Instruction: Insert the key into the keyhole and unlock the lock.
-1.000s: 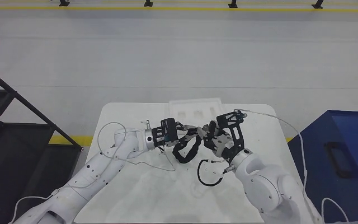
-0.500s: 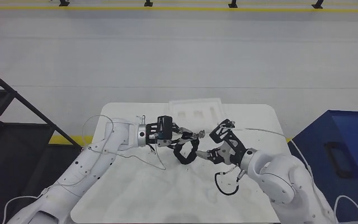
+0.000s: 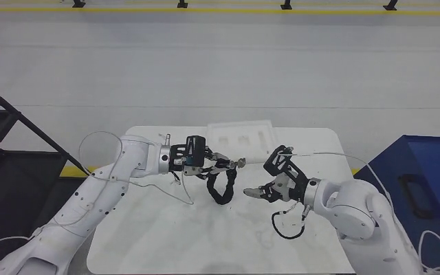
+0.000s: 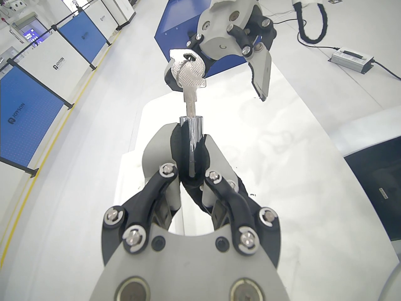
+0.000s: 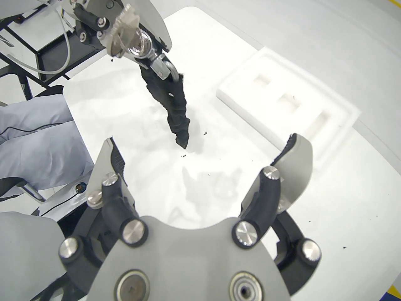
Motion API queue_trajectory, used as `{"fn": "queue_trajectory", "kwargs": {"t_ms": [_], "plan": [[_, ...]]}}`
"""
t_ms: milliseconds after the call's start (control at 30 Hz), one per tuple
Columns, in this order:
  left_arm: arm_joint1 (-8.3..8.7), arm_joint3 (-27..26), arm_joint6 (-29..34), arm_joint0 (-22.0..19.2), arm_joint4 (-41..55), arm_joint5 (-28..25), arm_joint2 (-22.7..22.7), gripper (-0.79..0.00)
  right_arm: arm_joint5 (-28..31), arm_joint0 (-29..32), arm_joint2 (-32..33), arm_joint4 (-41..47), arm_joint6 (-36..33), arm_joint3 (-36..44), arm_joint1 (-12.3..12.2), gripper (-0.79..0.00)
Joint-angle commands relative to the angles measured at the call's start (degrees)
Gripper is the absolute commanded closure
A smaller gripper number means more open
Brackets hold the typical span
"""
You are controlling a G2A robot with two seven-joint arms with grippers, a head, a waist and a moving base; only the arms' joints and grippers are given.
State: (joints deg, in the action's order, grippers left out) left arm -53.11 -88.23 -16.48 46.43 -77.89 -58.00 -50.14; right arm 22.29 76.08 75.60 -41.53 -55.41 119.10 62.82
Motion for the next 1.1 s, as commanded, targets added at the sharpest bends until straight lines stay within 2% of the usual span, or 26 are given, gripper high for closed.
{"fn": "queue_trajectory", "kwargs": {"t_ms": [0,67,200,400,567,700,933,1067], "plan": [[0.53,-0.7,0.9,-0.6,0.6,0.0,0.6,0.000,-0.4,0.4,0.0,0.2,1.5,-0.2,0.0,-0.785],[1.01,-1.1,1.8,-1.3,1.5,0.0,1.7,0.000,2.6,0.0,-0.6,-2.9,1.9,0.2,-0.2,-0.785],[1.74,-0.8,5.9,-4.3,2.1,0.0,4.5,0.000,13.0,-2.2,-0.6,-6.7,4.9,-1.1,-0.7,-0.785],[1.72,-1.0,9.7,-8.0,4.4,0.0,9.4,0.000,25.5,-6.1,-0.1,-9.4,5.6,-3.7,-1.6,-0.785],[1.34,0.7,11.6,-11.0,7.7,0.0,13.8,0.000,32.7,-8.4,-0.4,-12.8,6.9,-3.7,-2.2,-0.785],[0.96,2.5,12.6,-13.3,10.4,0.0,17.6,0.000,34.7,-8.3,-1.2,-16.5,9.7,-2.5,-2.4,-0.785],[0.40,5.0,12.6,-17.0,13.8,0.0,22.7,0.000,33.4,-6.4,-2.8,-26.6,15.0,0.1,-2.6,-0.610],[0.24,5.7,12.2,-18.6,14.4,0.0,25.0,0.000,32.9,-5.4,-3.5,-31.2,16.2,1.6,-2.9,-0.409]]}}
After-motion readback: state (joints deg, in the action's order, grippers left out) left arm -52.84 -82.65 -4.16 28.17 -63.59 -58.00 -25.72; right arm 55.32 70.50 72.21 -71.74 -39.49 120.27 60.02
